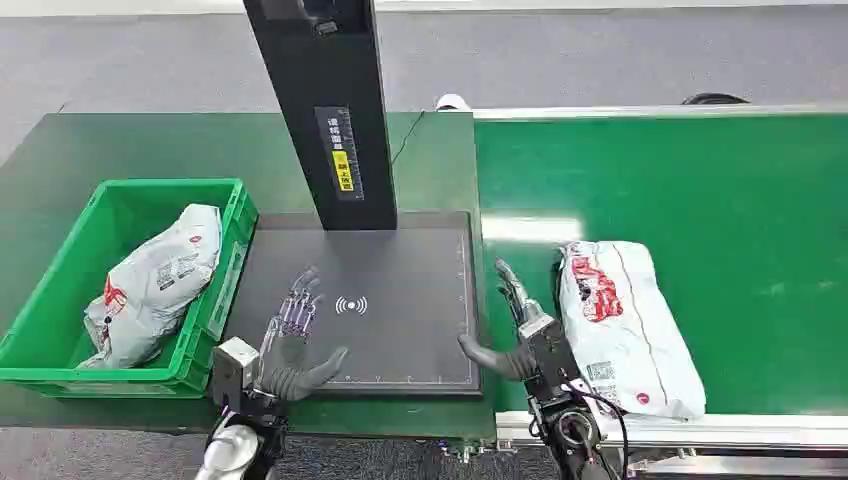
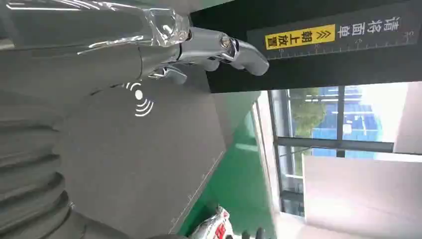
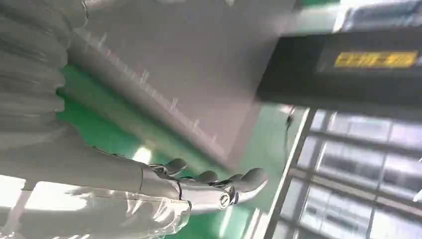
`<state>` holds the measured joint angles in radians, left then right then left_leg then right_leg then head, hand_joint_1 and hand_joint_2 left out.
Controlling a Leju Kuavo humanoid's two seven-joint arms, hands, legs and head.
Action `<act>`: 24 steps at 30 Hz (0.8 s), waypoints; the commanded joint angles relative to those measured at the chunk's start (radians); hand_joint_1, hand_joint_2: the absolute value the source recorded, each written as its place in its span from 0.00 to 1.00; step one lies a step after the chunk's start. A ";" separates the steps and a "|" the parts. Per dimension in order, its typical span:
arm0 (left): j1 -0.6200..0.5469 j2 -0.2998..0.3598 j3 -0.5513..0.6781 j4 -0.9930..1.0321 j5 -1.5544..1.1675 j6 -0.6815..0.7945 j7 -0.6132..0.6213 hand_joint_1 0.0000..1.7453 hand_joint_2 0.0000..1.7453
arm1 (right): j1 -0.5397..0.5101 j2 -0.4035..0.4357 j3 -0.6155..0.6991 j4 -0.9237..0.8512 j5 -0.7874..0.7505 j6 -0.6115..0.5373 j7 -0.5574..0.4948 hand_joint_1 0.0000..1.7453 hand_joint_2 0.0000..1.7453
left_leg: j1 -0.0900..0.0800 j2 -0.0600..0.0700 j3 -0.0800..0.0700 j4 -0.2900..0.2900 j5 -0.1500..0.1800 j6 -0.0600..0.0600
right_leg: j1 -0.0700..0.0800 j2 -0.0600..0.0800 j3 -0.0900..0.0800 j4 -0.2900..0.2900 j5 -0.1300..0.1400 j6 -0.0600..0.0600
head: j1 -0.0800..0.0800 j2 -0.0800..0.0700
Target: Moved the parcel from conveyor to table for the left to box.
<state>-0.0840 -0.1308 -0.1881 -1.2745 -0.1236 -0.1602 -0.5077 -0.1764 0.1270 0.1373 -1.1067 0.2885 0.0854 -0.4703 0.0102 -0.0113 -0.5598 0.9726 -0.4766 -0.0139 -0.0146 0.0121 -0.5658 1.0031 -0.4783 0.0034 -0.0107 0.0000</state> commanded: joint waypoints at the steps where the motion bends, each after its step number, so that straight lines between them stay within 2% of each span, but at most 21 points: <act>1: 0.019 0.011 0.025 0.013 -0.008 -0.004 0.009 0.00 1.00 | -0.035 -0.066 -0.070 -0.048 0.095 -0.087 0.057 0.00 1.00 | 0.000 0.001 0.000 0.000 0.000 0.001 | 0.000 -0.001 0.001 -0.001 0.000 0.000 | 0.000 0.000; 8: 0.039 0.018 0.032 0.001 -0.014 -0.006 0.011 0.00 1.00 | -0.076 -0.101 -0.149 -0.040 0.193 -0.125 0.122 0.00 1.00 | 0.000 0.001 0.000 0.000 0.000 0.001 | 0.000 0.000 0.001 -0.001 0.000 0.000 | 0.000 0.000; 10: 0.045 0.017 0.034 -0.005 -0.014 -0.005 0.011 0.00 1.00 | -0.094 -0.119 -0.158 0.002 0.291 -0.177 0.195 0.00 1.00 | 0.000 0.002 0.001 0.000 0.000 0.001 | 0.000 0.000 0.001 0.000 0.000 0.000 | 0.000 0.000; 11: 0.045 0.017 0.034 -0.005 -0.014 -0.005 0.011 0.00 1.00 | -0.094 -0.119 -0.158 0.002 0.291 -0.177 0.195 0.00 1.00 | 0.000 0.001 0.001 0.000 0.000 0.001 | 0.000 0.000 0.001 -0.001 0.001 0.000 | 0.000 0.000; 17: 0.064 0.009 0.041 -0.030 -0.031 -0.004 0.035 0.00 1.00 | -0.090 -0.129 -0.155 0.058 0.540 -0.223 0.388 0.00 1.00 | 0.000 0.001 0.001 -0.001 0.000 0.000 | 0.000 0.000 0.001 -0.001 0.000 0.000 | 0.000 0.000; 21: 0.056 0.007 0.039 -0.023 -0.039 -0.006 0.047 0.00 1.00 | -0.081 -0.131 -0.146 0.087 0.634 -0.156 0.496 0.00 1.00 | 0.001 0.001 0.002 -0.001 0.000 0.000 | 0.001 -0.001 0.002 -0.001 0.000 0.000 | 0.000 0.000; 22: 0.051 0.005 0.038 -0.016 -0.041 -0.006 0.051 0.00 1.00 | -0.081 -0.127 -0.148 0.106 0.648 -0.095 0.543 0.00 1.00 | 0.001 0.001 0.002 -0.001 0.000 0.001 | 0.001 -0.001 0.003 -0.002 0.000 -0.001 | 0.000 0.000; 23: 0.049 0.003 0.037 -0.014 -0.042 -0.006 0.052 0.00 1.00 | -0.074 -0.123 -0.149 0.107 0.647 -0.098 0.541 0.00 1.00 | 0.000 0.001 0.002 -0.001 0.000 0.000 | 0.001 -0.001 0.002 -0.002 0.000 0.000 | 0.000 0.000; 24: 0.042 0.003 0.035 -0.005 -0.042 -0.007 0.055 0.00 1.00 | -0.075 -0.129 -0.134 0.125 0.667 -0.049 0.560 0.00 1.00 | 0.001 0.000 0.001 0.000 0.000 0.000 | 0.001 -0.001 0.002 -0.001 0.000 0.000 | 0.000 0.000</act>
<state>-0.0255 -0.1270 -0.1598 -1.3115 -0.1583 -0.1614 -0.4696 -0.2323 0.0034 0.0034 -1.1166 0.8973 -0.0888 -0.0030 0.0102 -0.0114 -0.5598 0.9727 -0.4766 -0.0139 -0.0146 0.0121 -0.5660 1.0031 -0.4783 0.0034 -0.0107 0.0000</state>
